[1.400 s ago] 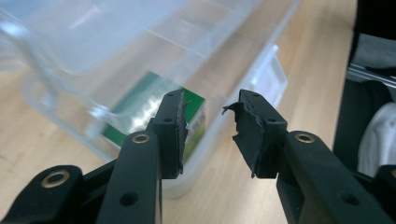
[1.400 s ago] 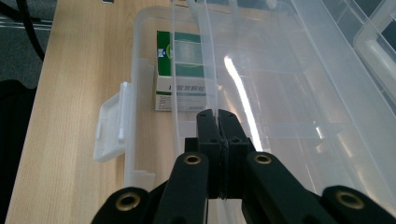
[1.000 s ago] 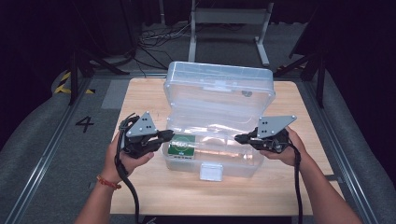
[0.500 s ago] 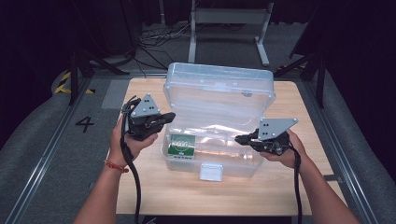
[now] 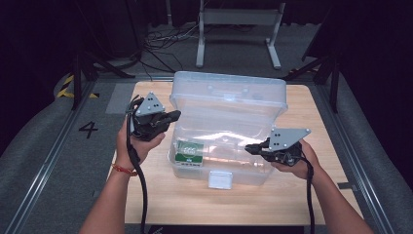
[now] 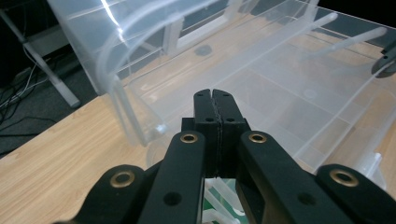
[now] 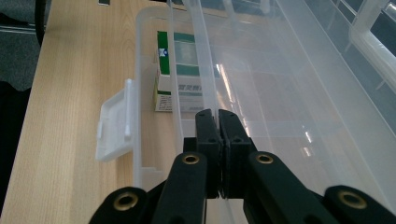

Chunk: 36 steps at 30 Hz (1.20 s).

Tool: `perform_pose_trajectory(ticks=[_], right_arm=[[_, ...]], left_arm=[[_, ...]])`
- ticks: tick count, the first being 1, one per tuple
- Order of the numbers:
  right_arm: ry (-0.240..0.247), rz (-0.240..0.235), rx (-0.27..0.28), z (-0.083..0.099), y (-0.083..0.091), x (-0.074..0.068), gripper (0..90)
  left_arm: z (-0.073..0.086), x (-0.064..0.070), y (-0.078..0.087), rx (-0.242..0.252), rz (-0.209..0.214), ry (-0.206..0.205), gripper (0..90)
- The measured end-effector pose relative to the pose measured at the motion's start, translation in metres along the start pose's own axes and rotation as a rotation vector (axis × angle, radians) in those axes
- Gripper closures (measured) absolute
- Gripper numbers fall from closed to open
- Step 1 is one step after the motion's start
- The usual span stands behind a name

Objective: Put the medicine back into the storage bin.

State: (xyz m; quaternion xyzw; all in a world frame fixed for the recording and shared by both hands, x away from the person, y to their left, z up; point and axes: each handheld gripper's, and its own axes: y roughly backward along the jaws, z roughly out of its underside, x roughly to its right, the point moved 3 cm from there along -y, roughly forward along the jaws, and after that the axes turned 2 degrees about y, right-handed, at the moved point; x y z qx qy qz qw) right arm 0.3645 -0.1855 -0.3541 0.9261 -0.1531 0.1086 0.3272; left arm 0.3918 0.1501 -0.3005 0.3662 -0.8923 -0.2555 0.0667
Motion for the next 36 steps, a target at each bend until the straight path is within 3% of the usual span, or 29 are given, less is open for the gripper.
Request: perform_pose_trajectory(ticks=[8,19,24,31,36], right_arm=[[-0.004,0.002,0.004,0.002,0.000,-0.003,88.0],[-0.002,-0.001,0.009,0.005,-0.001,-0.008,87.9],[0.006,0.011,0.004,0.006,-0.001,-0.011,86.3],[-0.034,0.035,0.005,0.015,0.008,-0.012,82.7],[-0.061,0.052,-0.002,0.025,0.019,-0.013,81.2]], left_arm=[[0.000,-0.003,0.001,0.014,-0.027,0.022,90.0],[0.006,-0.003,-0.001,0.022,-0.017,0.044,90.0],[0.009,-0.001,-0.001,0.008,-0.016,0.036,90.0],[0.013,-0.002,0.001,-0.004,-0.021,0.013,90.0],[0.017,0.000,0.001,-0.006,-0.012,0.021,90.0]])
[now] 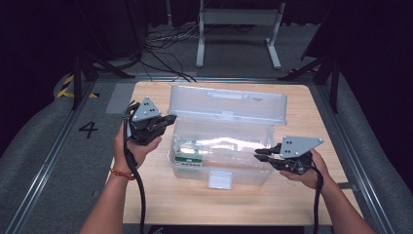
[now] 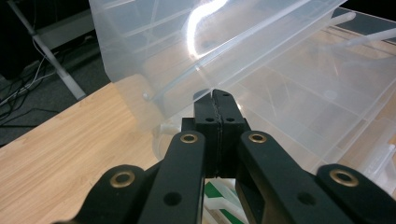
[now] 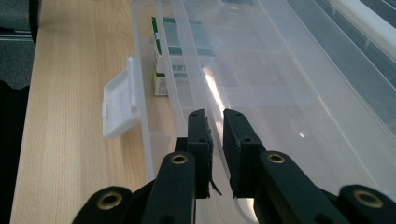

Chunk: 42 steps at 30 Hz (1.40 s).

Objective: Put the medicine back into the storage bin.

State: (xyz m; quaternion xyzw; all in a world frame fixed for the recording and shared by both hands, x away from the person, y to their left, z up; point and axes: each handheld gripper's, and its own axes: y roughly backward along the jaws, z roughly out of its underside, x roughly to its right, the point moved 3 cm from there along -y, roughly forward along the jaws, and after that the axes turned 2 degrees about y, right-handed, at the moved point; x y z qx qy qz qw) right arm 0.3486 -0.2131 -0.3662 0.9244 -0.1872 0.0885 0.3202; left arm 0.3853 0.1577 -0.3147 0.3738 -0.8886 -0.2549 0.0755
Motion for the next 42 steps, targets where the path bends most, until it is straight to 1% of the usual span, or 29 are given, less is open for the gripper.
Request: perform_pose_trajectory(ticks=[1,2,3,4,6,7,8,10,12,13,14,15,16,18,19,21,22,24,26,28,29,32,35,38,39,40,41,42], right_arm=[[-0.007,0.007,-0.003,0.002,0.003,-0.001,80.9],[-0.017,0.013,0.003,0.005,0.007,-0.001,80.4],[-0.017,0.013,0.003,0.005,0.007,-0.001,80.4],[-0.028,0.016,0.010,0.007,0.010,-0.001,80.3],[-0.041,0.025,0.022,0.010,0.016,-0.001,79.8],[-0.055,0.035,0.032,0.012,0.020,-0.001,78.9],[-0.068,0.041,0.038,0.013,0.023,0.000,78.7],[-0.086,0.046,0.054,0.017,0.029,0.000,78.5],[-0.108,0.053,0.073,0.020,0.034,0.000,76.1],[-0.115,0.061,0.074,0.022,0.037,0.000,72.2],[-0.120,0.074,0.060,0.025,0.039,0.000,71.5],[-0.125,0.075,0.058,0.029,0.041,0.000,71.5],[-0.140,0.064,0.066,0.034,0.043,-0.001,71.5],[-0.157,0.079,0.044,0.042,0.045,-0.001,69.2],[-0.170,0.084,0.038,0.048,0.048,0.000,68.7],[-0.192,0.097,0.029,0.056,0.051,-0.001,67.4],[-0.192,0.097,0.029,0.056,0.051,-0.001,67.4],[-0.213,0.108,0.023,0.065,0.055,-0.001,65.8],[-0.225,0.126,0.013,0.074,0.058,-0.001,63.7],[-0.248,0.129,0.004,0.083,0.060,-0.001,62.4],[-0.261,0.133,-0.004,0.088,0.062,-0.001,62.0],[-0.295,0.141,-0.024,0.099,0.063,-0.003,61.4],[-0.304,0.152,-0.029,0.105,0.063,-0.003,61.0],[-0.319,0.158,-0.022,0.109,0.065,-0.003,60.9],[-0.324,0.160,-0.018,0.109,0.065,-0.003,60.8],[-0.329,0.161,-0.021,0.110,0.065,-0.003,60.6],[-0.329,0.159,-0.019,0.111,0.065,-0.003,60.6],[-0.334,0.162,-0.020,0.112,0.064,-0.004,60.1]], left_arm=[[0.001,0.000,0.000,-0.007,-0.003,-0.009,90.0],[0.002,0.001,0.000,-0.011,0.001,-0.007,90.0],[0.002,0.001,0.000,-0.011,0.001,-0.007,90.0],[0.002,0.000,0.000,-0.017,-0.001,-0.017,90.0],[0.003,0.001,0.000,-0.019,0.003,-0.023,90.0],[0.004,0.002,0.000,-0.019,0.001,-0.021,90.0],[0.005,0.002,0.001,-0.020,0.000,-0.029,90.0],[0.007,0.003,0.001,-0.022,0.002,-0.024,90.0],[0.008,0.004,0.002,-0.029,0.004,-0.037,90.0],[0.010,0.005,0.003,-0.023,0.002,-0.034,90.0],[0.011,0.005,0.004,-0.019,0.004,-0.035,90.0],[0.012,0.005,0.004,-0.014,0.008,-0.039,90.0],[0.013,0.005,0.004,-0.015,0.010,-0.038,90.0],[0.015,0.006,0.003,-0.012,0.018,-0.036,90.0],[0.015,0.007,0.003,-0.015,0.014,-0.036,90.0],[0.017,0.007,0.003,-0.016,0.017,-0.042,90.0],[0.017,0.007,0.003,-0.016,0.017,-0.042,90.0],[0.018,0.008,0.003,-0.012,0.020,-0.037,90.0],[0.020,0.009,0.002,-0.023,0.017,-0.046,90.0],[0.024,0.011,0.001,-0.045,0.016,-0.062,90.0],[0.025,0.012,0.001,-0.046,0.018,-0.067,90.0],[0.030,0.014,0.001,-0.055,0.022,-0.064,90.0],[0.033,0.015,0.001,-0.056,0.025,-0.065,90.0],[0.037,0.016,0.002,-0.063,0.029,-0.072,90.0],[0.038,0.016,0.002,-0.057,0.027,-0.063,90.0],[0.039,0.016,0.003,-0.061,0.027,-0.074,90.0],[0.040,0.016,0.003,-0.060,0.028,-0.062,90.0],[0.043,0.016,0.004,-0.066,0.030,-0.071,90.0]])
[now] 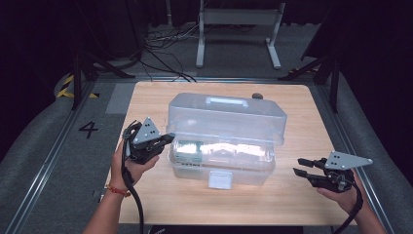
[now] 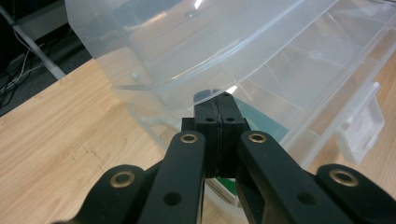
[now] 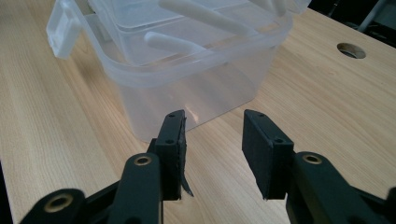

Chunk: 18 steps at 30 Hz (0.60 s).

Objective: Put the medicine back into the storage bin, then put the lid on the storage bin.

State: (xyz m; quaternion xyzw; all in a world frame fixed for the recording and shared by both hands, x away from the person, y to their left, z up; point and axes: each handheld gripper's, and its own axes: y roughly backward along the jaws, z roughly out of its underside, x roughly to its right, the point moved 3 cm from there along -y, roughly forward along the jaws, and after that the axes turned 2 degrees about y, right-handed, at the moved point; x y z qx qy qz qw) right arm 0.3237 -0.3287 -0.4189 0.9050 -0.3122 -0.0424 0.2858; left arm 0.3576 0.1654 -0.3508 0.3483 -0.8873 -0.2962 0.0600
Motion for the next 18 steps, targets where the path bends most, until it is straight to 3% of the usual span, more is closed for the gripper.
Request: perform_pose_trajectory(ticks=[5,6,8,18], right_arm=[[-0.007,0.004,-0.002,0.003,-0.002,0.000,58.5],[-0.012,0.008,-0.003,0.004,-0.002,0.000,58.4],[-0.019,0.007,-0.002,0.005,-0.002,0.001,58.3],[-0.022,-0.002,-0.013,0.008,-0.006,-0.001,57.6]], left_arm=[[0.007,0.002,0.000,-0.008,-0.008,-0.011,90.0],[0.009,0.004,-0.001,-0.003,-0.003,0.001,90.0],[0.011,0.004,-0.002,-0.020,-0.007,-0.015,90.0],[0.021,0.004,0.000,-0.040,-0.002,0.001,90.0]])
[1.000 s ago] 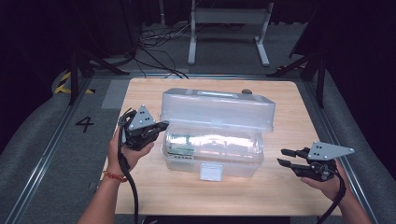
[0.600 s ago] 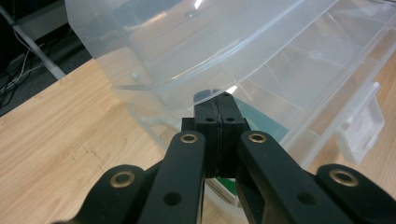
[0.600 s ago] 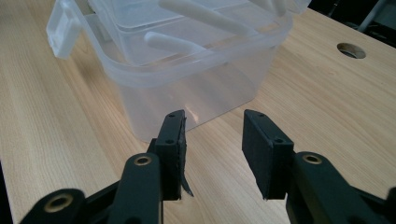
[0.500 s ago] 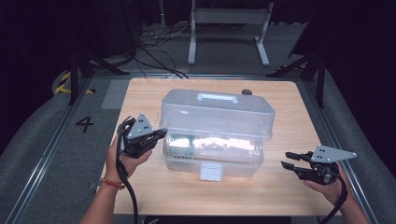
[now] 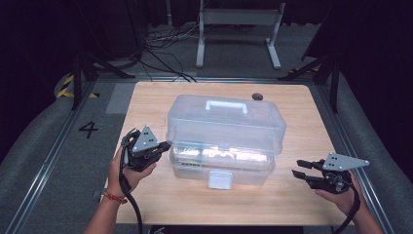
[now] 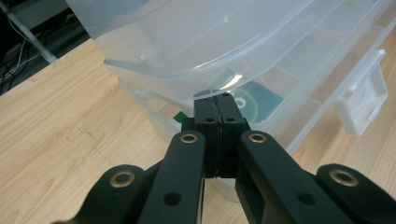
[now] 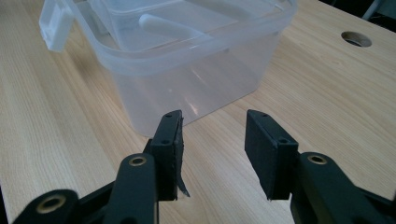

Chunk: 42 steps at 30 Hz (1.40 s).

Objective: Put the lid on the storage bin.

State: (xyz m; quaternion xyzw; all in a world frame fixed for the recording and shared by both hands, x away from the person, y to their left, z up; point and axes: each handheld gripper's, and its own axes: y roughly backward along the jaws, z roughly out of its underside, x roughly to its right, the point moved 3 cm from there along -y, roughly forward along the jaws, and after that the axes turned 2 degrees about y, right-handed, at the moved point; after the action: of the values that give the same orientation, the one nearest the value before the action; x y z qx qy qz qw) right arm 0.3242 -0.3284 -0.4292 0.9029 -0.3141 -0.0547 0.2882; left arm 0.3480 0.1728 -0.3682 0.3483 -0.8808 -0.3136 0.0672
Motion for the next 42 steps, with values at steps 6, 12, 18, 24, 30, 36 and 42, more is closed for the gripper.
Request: perform_pose_trajectory(ticks=[6,12,18,24,30,36,42], right_arm=[[0.007,-0.006,-0.007,0.002,-0.004,-0.003,57.6],[0.010,-0.015,-0.021,0.004,-0.009,-0.005,57.3],[0.007,-0.022,-0.032,0.005,-0.012,-0.007,57.3],[0.011,-0.023,-0.033,0.005,-0.012,-0.008,57.2],[0.009,-0.022,-0.031,0.003,-0.012,-0.009,57.4],[0.023,-0.030,-0.035,-0.001,-0.016,-0.014,57.5],[0.036,-0.032,-0.049,-0.002,-0.021,-0.017,57.4]], left_arm=[[0.006,0.003,0.000,-0.020,-0.006,-0.009,90.0],[0.010,0.003,0.000,-0.024,-0.004,-0.018,90.0],[0.015,0.006,-0.002,-0.042,0.000,-0.021,90.0],[0.022,0.008,-0.003,-0.069,0.005,-0.025,90.0],[0.030,0.010,-0.006,-0.110,-0.014,-0.044,90.0],[0.044,0.013,-0.013,-0.147,-0.006,-0.036,90.0],[0.048,0.017,-0.012,-0.124,0.027,-0.030,89.9]])
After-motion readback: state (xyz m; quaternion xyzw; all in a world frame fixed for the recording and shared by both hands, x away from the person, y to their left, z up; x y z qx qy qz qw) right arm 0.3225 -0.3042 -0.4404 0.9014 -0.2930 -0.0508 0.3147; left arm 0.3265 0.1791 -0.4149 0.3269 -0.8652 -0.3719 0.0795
